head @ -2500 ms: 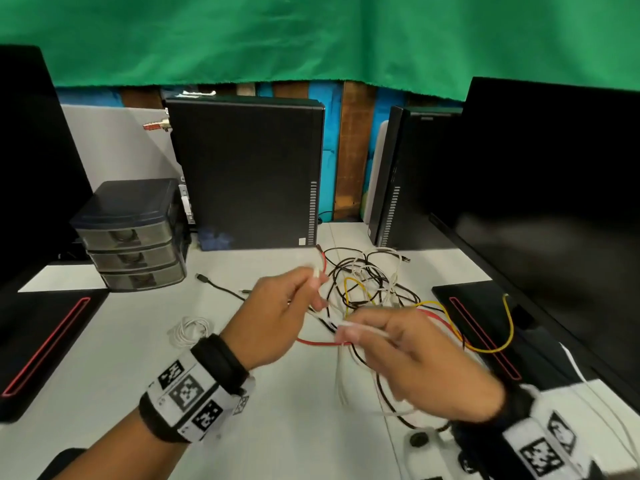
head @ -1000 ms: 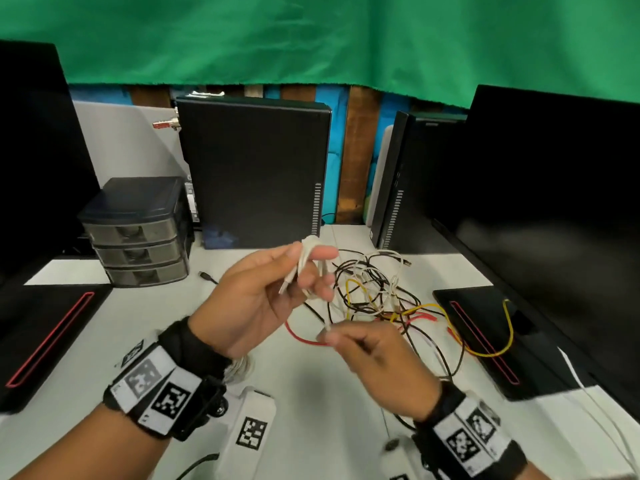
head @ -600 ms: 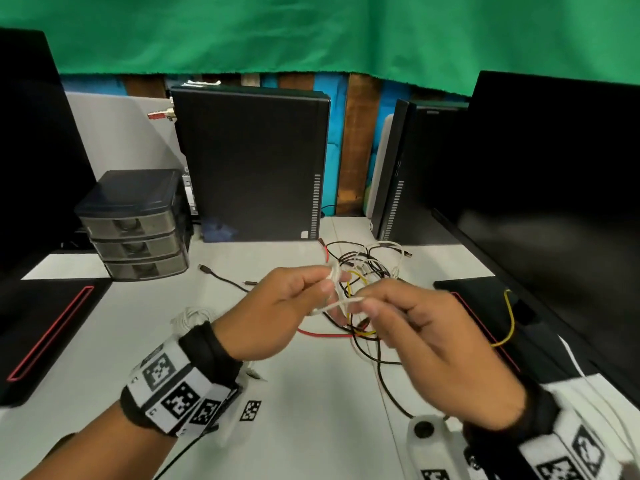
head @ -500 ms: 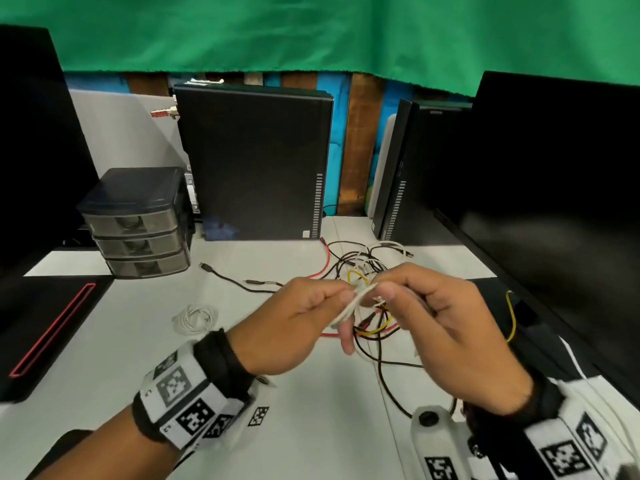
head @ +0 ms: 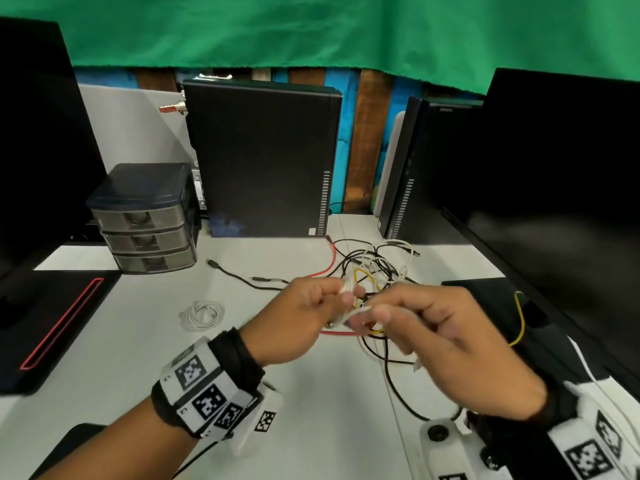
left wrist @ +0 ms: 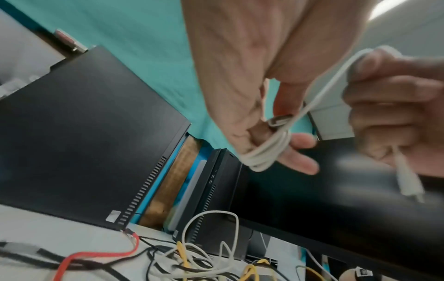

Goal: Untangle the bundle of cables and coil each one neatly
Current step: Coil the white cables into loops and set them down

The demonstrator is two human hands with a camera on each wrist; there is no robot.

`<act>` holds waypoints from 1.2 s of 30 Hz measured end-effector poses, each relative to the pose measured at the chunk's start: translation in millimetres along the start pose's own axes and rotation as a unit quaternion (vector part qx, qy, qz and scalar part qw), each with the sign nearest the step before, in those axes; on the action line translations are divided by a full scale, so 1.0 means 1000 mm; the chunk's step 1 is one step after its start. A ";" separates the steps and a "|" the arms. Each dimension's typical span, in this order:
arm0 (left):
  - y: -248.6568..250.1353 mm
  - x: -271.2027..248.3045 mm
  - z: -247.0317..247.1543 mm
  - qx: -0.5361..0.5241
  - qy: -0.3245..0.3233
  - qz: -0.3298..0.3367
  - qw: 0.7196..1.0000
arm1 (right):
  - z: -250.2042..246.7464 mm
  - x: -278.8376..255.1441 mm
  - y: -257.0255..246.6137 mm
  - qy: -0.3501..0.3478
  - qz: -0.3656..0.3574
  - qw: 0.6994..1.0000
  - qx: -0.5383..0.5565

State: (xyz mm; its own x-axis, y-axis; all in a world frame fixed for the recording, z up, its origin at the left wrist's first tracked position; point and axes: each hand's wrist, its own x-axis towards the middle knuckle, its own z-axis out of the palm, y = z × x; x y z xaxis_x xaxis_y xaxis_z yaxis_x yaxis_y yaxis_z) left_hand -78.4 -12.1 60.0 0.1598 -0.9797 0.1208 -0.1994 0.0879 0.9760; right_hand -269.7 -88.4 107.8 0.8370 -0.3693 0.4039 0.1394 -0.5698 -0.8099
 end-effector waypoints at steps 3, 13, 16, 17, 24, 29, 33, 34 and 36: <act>0.006 -0.006 0.006 -0.030 -0.112 0.004 0.993 | -0.017 0.005 0.011 0.100 -0.001 0.995 0.017; 0.028 -0.007 0.012 -0.204 0.037 0.037 0.978 | 0.020 0.009 0.076 0.090 0.109 0.990 0.028; 0.020 -0.002 0.004 -0.154 0.095 0.059 0.982 | 0.036 0.003 0.073 0.014 0.099 0.993 -0.062; 0.016 0.000 0.004 -0.119 0.106 0.068 0.985 | 0.040 -0.001 0.069 -0.021 0.089 0.990 -0.104; -0.004 -0.003 0.012 0.122 0.076 0.097 0.985 | 0.032 -0.005 0.030 0.066 -0.048 0.932 -0.353; 0.009 -0.006 0.016 0.050 -0.004 0.024 0.998 | 0.027 0.000 0.038 0.101 -0.108 0.945 -0.290; 0.023 -0.009 0.014 -0.147 -0.057 -0.012 0.987 | 0.033 0.004 0.039 0.154 -0.025 0.988 -0.016; 0.025 -0.010 0.017 -0.180 -0.038 -0.018 0.983 | 0.036 0.004 0.038 0.151 -0.004 0.987 0.044; 0.027 -0.009 0.023 -0.223 0.022 -0.042 0.974 | 0.043 0.004 0.039 0.142 0.003 0.987 0.082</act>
State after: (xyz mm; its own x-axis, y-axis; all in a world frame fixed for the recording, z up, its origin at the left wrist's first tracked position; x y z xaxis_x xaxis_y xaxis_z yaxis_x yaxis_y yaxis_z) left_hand -107.8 -5.6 81.4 0.2004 -0.9791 0.0349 0.2540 0.0863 0.9633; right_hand -238.1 -80.9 59.3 0.6598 -0.5754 0.4833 0.2382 -0.4498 -0.8607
